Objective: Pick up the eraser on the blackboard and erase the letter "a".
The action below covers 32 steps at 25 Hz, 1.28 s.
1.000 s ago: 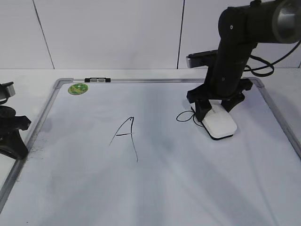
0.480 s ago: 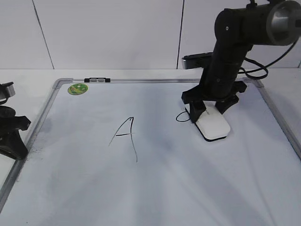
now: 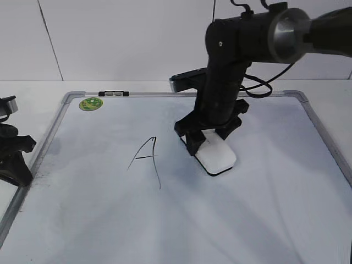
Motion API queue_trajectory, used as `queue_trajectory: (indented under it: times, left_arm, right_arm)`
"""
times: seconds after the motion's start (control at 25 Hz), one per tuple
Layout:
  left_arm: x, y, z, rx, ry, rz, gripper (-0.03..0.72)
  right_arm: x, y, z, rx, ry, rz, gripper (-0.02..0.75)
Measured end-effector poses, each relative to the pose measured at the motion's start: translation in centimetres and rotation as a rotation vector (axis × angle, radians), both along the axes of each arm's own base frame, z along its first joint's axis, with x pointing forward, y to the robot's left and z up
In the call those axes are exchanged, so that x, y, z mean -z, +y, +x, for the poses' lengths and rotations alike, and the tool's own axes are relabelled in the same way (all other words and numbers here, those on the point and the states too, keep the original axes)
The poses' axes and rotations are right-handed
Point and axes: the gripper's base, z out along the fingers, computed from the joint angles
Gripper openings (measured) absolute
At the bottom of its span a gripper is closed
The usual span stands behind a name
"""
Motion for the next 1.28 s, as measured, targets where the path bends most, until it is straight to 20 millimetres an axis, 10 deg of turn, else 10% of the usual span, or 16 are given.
queue_trajectory:
  times: [0.48,1.0,1.28]
  left_arm:
    - [0.0,0.0,0.0,0.0,0.0,0.0,0.039]
    - [0.0,0.0,0.0,0.0,0.0,0.0,0.039]
    - [0.0,0.0,0.0,0.0,0.0,0.0,0.04]
  right_arm:
    - [-0.3,2.0,-0.2,-0.033,-0.011,-0.018,0.544]
    - [-0.4,-6.6,3.7,0.171,-0.021,-0.048,0.544]
    - [-0.4,-7.3,3.9,0.196,-0.013,-0.041,0.544]
